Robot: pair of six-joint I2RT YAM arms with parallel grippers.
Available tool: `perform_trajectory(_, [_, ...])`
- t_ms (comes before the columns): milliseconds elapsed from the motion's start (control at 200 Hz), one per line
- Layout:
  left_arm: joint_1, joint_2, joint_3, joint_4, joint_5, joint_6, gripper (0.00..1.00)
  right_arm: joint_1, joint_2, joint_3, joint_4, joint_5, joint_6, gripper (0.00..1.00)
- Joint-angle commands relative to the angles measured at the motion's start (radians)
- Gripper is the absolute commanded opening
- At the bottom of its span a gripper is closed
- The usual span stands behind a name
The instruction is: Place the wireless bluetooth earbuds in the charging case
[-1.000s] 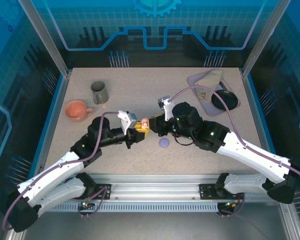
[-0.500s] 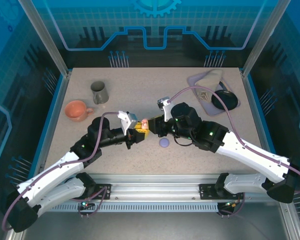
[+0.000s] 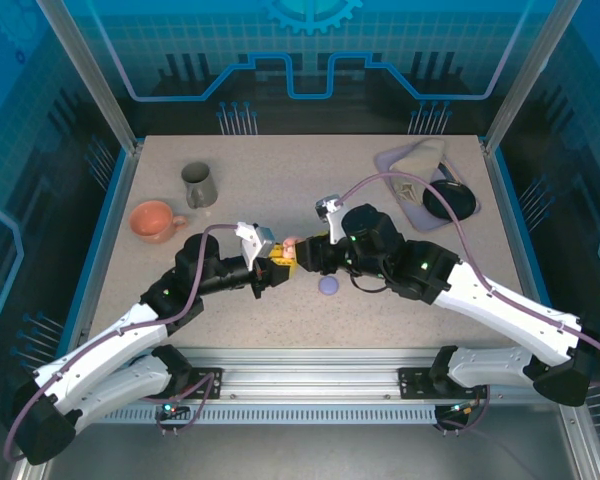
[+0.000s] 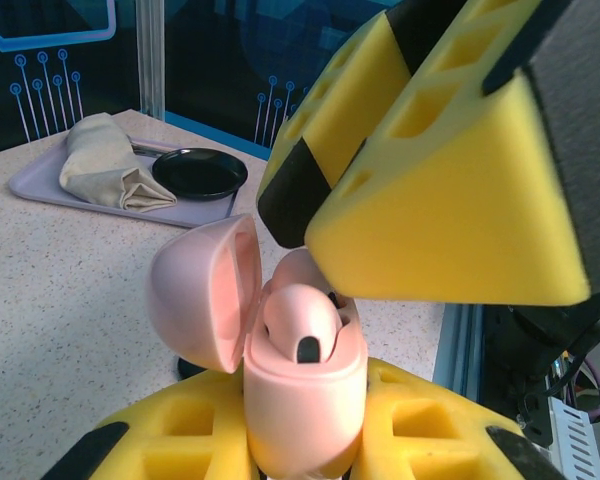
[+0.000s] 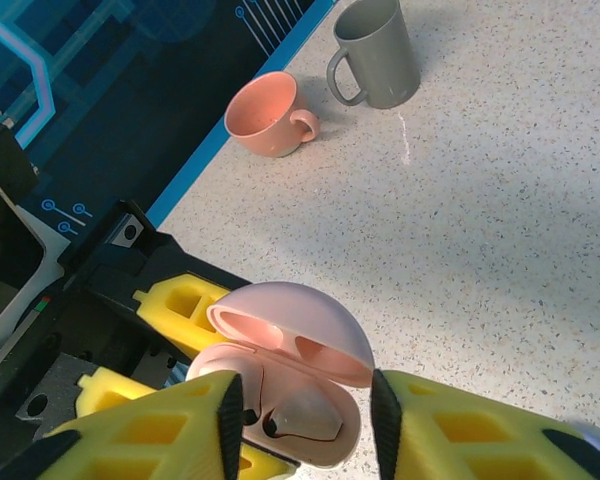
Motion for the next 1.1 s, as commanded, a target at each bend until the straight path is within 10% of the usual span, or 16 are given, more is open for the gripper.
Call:
perform_trajectory(0, [-0.004,-0.012,0.038,0.024,0.015,0.021,0.0,-0.025,-0.043,0.04,-0.022,-0.022,-0.003,0.47])
perform_trajectory(170, [-0.003,-0.019,0.035,0.029,0.025,0.024,0.0,-0.099,-0.089,0.049,-0.072,-0.053,-0.044,0.59])
perform_trajectory(440, [-0.004,-0.02,0.04,0.052,0.055,0.048,0.0,-0.292,-0.102,0.025,-0.058,-0.444,-0.201,0.99])
perform_trajectory(670, [-0.004,-0.008,0.049,0.073,0.071,0.045,0.0,-0.293,-0.007,0.033,-0.004,-0.686,-0.173,0.99])
perform_trajectory(1096, [-0.004,-0.01,0.051,0.061,0.07,0.048,0.0,-0.226,0.073,0.066,0.039,-0.737,-0.16,0.93])
